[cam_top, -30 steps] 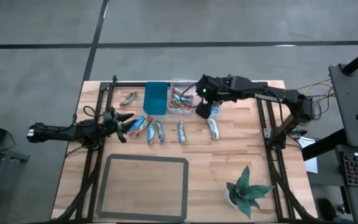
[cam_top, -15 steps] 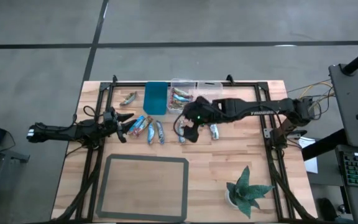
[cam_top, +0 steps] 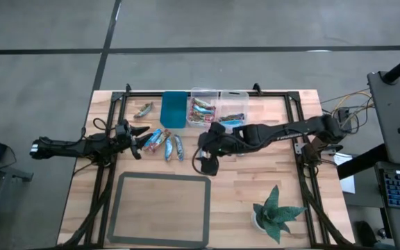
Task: Pick and place Granola Bars by type
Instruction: Put the yellow granola bar into the blue bin
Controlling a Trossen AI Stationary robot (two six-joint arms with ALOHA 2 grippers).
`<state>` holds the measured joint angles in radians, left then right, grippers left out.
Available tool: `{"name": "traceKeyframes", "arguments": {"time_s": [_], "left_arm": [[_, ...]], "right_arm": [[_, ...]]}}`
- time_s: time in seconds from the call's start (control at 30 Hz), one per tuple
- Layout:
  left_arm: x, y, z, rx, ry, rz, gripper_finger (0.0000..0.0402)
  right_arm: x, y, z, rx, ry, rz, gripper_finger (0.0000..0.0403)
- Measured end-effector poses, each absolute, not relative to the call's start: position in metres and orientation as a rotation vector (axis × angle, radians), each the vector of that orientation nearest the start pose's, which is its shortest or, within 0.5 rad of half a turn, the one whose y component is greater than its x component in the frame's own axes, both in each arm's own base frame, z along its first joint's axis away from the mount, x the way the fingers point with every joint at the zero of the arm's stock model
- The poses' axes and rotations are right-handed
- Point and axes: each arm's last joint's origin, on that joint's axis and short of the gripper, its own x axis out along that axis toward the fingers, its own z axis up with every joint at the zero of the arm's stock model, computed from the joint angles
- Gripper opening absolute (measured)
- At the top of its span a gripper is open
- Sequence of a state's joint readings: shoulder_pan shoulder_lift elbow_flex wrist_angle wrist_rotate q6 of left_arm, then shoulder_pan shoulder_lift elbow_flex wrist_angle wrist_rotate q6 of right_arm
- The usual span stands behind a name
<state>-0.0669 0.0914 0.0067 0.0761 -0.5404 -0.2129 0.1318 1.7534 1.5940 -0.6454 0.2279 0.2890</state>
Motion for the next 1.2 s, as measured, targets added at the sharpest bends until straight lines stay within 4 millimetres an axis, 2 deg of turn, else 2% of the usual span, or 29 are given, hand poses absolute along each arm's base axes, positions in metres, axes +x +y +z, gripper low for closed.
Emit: {"name": "traceKeyframes", "arguments": {"time_s": [0.13, 0.87, 1.0, 1.2], "left_arm": [[0.100, 0.008, 0.166, -0.206, -0.042, 0.472, 0.0159], [0.100, 0.008, 0.166, -0.206, -0.042, 0.472, 0.0159], [0.100, 0.008, 0.166, -0.206, -0.042, 0.472, 0.0158], [0.100, 0.008, 0.166, -0.206, -0.042, 0.472, 0.0159]], "right_arm": [[0.384, 0.049, 0.312, 0.123, 0.778, -0.192, 0.0315], [0.385, 0.049, 0.310, 0.139, 0.781, -0.207, 0.0306], [0.383, 0.042, 0.308, 0.235, 0.781, -0.337, 0.0306], [0.363, 0.021, 0.292, 0.315, 0.874, -0.723, 0.0314]]}}
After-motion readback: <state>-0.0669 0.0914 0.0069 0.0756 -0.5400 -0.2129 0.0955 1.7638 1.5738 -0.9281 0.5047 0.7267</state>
